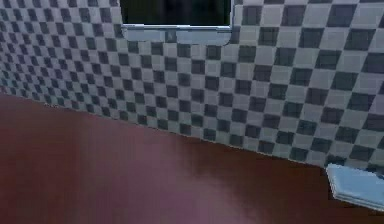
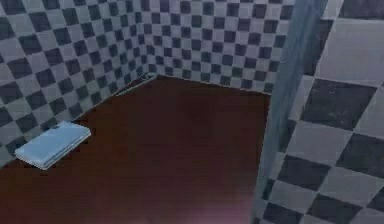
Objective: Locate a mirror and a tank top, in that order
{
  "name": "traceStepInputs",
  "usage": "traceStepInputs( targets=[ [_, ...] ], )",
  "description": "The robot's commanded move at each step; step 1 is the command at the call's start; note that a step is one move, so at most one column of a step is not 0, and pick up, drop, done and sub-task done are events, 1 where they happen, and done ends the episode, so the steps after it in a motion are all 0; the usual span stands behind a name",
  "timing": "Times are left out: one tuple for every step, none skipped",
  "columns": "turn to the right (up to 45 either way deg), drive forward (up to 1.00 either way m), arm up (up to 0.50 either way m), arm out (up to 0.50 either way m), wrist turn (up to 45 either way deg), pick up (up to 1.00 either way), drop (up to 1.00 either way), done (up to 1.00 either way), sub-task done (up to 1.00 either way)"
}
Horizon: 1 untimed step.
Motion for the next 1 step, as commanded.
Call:
traceStepInputs(
  targets=[
    [-45.0,0.00,0.00,0.00,0.0,0.00,0.00,0.00,0.00]
  ],
)
